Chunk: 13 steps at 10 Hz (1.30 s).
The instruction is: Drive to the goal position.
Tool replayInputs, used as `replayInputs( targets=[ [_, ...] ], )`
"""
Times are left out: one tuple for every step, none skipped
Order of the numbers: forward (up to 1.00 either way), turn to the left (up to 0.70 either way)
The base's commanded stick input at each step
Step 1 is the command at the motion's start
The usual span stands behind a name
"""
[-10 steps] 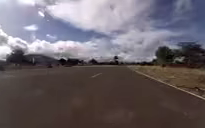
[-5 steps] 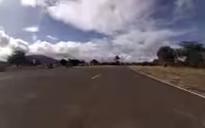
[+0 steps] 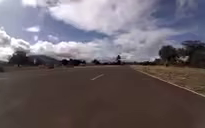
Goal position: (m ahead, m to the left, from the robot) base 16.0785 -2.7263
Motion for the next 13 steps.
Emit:
replayInputs(
  targets=[
    [0.70, 0.00],
    [0.70, 0.00],
    [0.70, 0.00],
    [0.70, 0.00],
    [0.70, 0.00],
    [0.70, 0.00],
    [0.70, 0.00],
    [0.70, 0.00],
    [0.70, -0.13],
    [0.70, -0.31],
    [0.70, -0.35],
    [0.70, -0.35],
    [0.70, -0.35]
  ],
)
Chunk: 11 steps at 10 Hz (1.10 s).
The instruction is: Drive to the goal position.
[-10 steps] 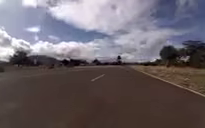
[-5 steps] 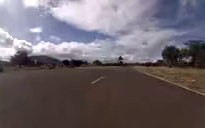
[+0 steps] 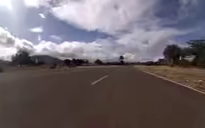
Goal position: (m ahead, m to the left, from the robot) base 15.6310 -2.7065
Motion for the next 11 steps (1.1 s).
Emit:
replayInputs(
  targets=[
    [0.70, -0.35],
    [0.70, -0.35],
    [0.70, -0.35],
    [0.70, -0.35],
    [0.70, -0.35],
    [0.70, -0.35],
    [0.70, -0.35],
    [0.70, -0.35],
    [0.70, -0.35],
    [0.70, -0.33],
    [0.70, -0.31]
  ],
)
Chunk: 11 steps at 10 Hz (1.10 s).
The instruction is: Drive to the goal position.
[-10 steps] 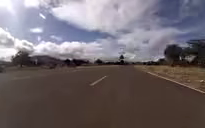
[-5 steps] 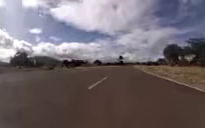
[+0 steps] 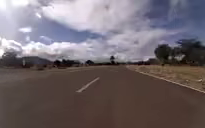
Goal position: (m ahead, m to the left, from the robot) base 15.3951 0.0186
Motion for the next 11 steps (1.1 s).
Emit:
replayInputs(
  targets=[
    [0.70, -0.26],
    [0.70, -0.24],
    [0.70, -0.22],
    [0.70, -0.20],
    [0.70, -0.18],
    [0.70, -0.17],
    [0.70, -0.17],
    [0.70, -0.16],
    [0.70, -0.13],
    [0.70, -0.12],
    [0.70, -0.11]
  ],
)
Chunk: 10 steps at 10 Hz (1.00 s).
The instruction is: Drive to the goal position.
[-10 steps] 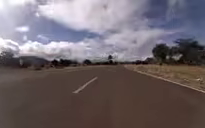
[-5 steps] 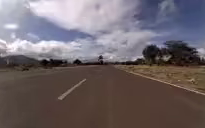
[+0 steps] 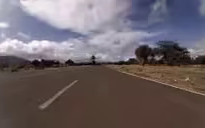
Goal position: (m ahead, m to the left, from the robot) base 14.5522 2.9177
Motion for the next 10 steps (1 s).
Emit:
replayInputs(
  targets=[
    [0.70, -0.10],
    [0.70, -0.10],
    [0.70, -0.10],
    [0.70, -0.10],
    [0.70, -0.10],
    [0.70, -0.10],
    [0.70, -0.10],
    [0.70, -0.10],
    [0.70, -0.10],
    [0.70, -0.09]
  ],
)
